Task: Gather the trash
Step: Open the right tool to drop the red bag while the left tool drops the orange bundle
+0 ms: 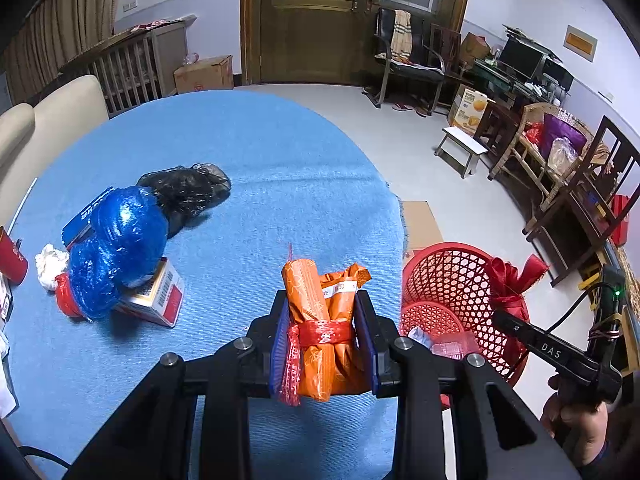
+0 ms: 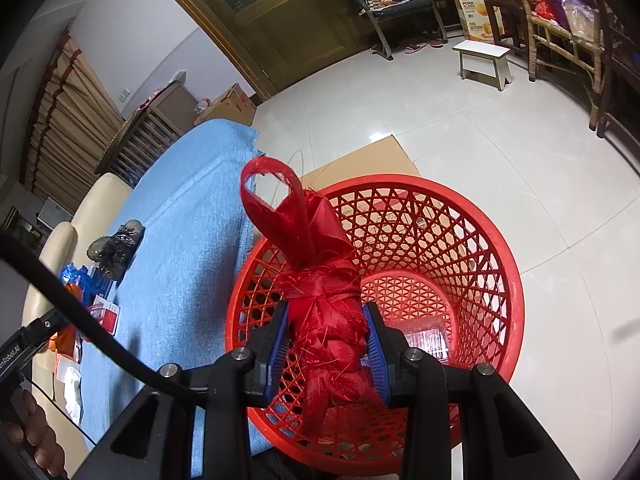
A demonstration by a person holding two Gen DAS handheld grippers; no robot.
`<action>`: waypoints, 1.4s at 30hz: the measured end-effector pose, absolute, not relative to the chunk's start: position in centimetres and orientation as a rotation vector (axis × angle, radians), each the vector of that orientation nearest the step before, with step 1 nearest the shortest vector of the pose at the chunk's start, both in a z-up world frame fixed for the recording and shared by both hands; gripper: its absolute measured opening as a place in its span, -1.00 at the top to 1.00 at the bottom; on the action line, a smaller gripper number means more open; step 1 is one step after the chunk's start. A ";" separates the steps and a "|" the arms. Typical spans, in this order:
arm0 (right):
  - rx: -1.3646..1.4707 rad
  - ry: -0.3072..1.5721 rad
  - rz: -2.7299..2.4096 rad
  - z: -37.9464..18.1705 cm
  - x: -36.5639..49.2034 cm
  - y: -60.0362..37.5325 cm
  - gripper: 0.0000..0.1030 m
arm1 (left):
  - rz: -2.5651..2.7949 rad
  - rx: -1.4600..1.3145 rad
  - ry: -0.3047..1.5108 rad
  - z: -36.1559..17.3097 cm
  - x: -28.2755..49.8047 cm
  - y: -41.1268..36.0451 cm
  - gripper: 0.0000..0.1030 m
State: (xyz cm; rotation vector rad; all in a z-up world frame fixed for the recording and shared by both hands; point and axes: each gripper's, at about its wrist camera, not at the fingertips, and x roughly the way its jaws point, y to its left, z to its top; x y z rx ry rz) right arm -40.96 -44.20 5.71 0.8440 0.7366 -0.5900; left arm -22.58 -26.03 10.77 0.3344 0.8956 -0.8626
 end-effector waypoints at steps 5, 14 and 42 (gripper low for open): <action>0.847 0.739 -0.593 5.5 -41.2 -44.3 0.25 | -0.885 0.346 0.893 10.7 -23.3 -26.9 0.36; 0.961 0.746 -0.661 4.2 -43.0 -46.2 -0.60 | -0.972 0.380 0.875 11.0 -25.3 -30.1 0.36; 0.919 0.612 -0.817 9.1 -47.7 -48.1 -0.60 | -1.187 0.622 1.033 5.1 -32.0 -39.8 -0.61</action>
